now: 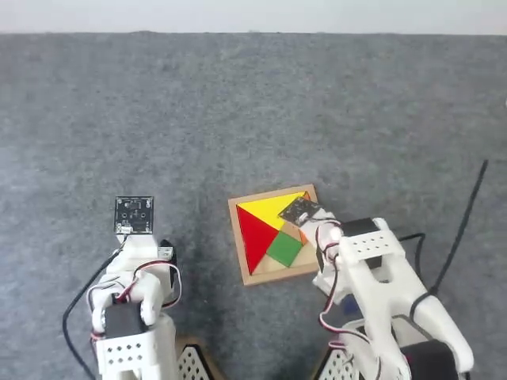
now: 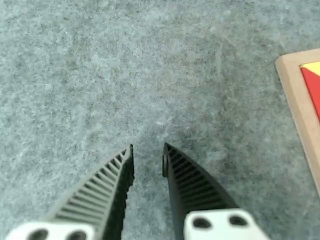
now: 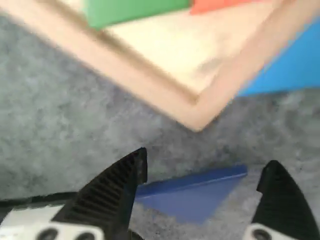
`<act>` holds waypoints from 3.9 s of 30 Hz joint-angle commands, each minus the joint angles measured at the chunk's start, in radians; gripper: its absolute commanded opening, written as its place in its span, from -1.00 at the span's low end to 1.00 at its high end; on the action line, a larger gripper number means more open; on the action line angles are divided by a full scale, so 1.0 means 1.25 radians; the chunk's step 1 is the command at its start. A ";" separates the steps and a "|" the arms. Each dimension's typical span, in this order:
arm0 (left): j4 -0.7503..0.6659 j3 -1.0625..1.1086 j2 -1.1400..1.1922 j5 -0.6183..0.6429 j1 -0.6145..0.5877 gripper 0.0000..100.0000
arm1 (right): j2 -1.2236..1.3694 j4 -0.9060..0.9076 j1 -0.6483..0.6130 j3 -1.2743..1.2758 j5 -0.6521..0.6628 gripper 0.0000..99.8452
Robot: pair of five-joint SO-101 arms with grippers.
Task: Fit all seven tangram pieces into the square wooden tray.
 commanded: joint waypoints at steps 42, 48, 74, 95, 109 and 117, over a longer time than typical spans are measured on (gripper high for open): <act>0.002 -0.010 -0.016 -0.001 -0.005 -0.81 | -0.165 0.342 0.440 -0.081 0.621 -0.98; 0.002 -0.010 -0.016 -0.001 -0.005 -0.81 | -0.193 0.312 0.478 -0.043 0.653 -0.98; 0.002 -0.010 -0.016 -0.001 -0.005 -0.81 | 0.158 -0.087 0.843 -0.227 0.519 -0.99; 0.002 -0.010 -0.016 -0.001 -0.005 -0.81 | -0.050 0.058 0.773 -0.166 0.290 -0.98; 0.002 -0.010 -0.016 -0.001 -0.005 -0.81 | -0.126 -0.058 0.747 -0.017 0.006 -0.51; 0.002 -0.010 -0.016 -0.001 -0.004 -0.81 | -0.117 -0.171 0.671 0.072 -0.077 -0.54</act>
